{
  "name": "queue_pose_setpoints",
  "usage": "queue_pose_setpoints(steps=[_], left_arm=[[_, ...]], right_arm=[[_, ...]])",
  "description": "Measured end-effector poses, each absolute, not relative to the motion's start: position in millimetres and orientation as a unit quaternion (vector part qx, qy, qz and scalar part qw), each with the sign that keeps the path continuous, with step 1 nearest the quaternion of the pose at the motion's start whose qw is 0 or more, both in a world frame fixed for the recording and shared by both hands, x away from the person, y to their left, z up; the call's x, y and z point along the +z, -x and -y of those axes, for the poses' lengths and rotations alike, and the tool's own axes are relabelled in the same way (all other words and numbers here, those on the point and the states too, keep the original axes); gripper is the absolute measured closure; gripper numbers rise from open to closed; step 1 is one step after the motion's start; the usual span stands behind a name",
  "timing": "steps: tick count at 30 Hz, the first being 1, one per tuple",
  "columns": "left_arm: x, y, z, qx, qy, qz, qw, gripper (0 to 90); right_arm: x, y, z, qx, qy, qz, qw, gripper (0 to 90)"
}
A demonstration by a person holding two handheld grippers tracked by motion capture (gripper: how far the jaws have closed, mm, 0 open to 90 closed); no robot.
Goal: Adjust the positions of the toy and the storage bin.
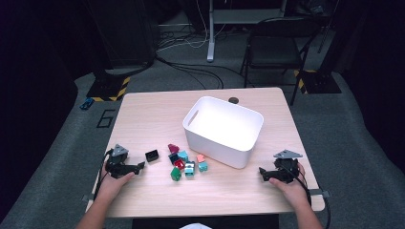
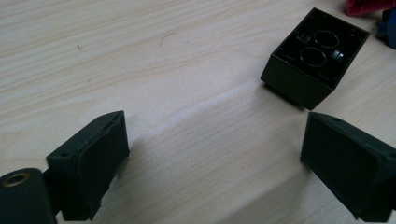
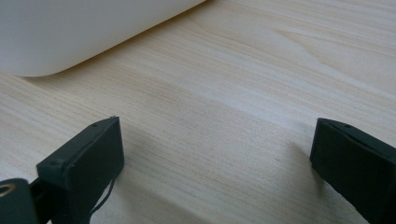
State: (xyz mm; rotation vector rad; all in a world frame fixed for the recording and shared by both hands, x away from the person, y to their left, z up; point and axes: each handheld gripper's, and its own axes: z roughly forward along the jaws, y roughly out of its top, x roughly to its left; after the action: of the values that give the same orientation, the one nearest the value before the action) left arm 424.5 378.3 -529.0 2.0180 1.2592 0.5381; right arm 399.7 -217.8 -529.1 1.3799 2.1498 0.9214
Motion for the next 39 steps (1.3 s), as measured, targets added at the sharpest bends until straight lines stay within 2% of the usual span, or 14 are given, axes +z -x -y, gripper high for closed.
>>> queue_pose_setpoints(steps=[2, 25, 32, 34, 36, 38, 39], left_arm=[[-529, -423, -379, 0.210, -0.774, -0.486, 0.347, 15.7], [-529, -422, -379, 0.209, -0.775, -0.484, 0.350, 16.1], [-526, -422, -381, 0.206, -0.767, -0.499, 0.346, 25.1], [-524, -422, -381, 0.207, -0.771, -0.498, 0.338, 28.7], [-522, -423, -379, 0.204, -0.777, -0.497, 0.328, 31.0], [-519, -424, -377, 0.187, -0.789, -0.489, 0.320, 33.2], [-518, -424, -375, 0.182, -0.790, -0.487, 0.325, 33.7]], right_arm=[[-529, -400, 218, 0.332, -0.498, -0.773, 0.211, 2.3], [-529, -400, 218, 0.333, -0.495, -0.775, 0.212, 2.5], [-528, -400, 217, 0.332, -0.499, -0.772, 0.211, 4.1], [-527, -399, 217, 0.330, -0.504, -0.770, 0.210, 7.2], [-525, -399, 217, 0.329, -0.510, -0.766, 0.210, 14.8], [-523, -400, 218, 0.332, -0.518, -0.761, 0.205, 18.5], [-521, -399, 219, 0.331, -0.519, -0.763, 0.197, 23.8]])
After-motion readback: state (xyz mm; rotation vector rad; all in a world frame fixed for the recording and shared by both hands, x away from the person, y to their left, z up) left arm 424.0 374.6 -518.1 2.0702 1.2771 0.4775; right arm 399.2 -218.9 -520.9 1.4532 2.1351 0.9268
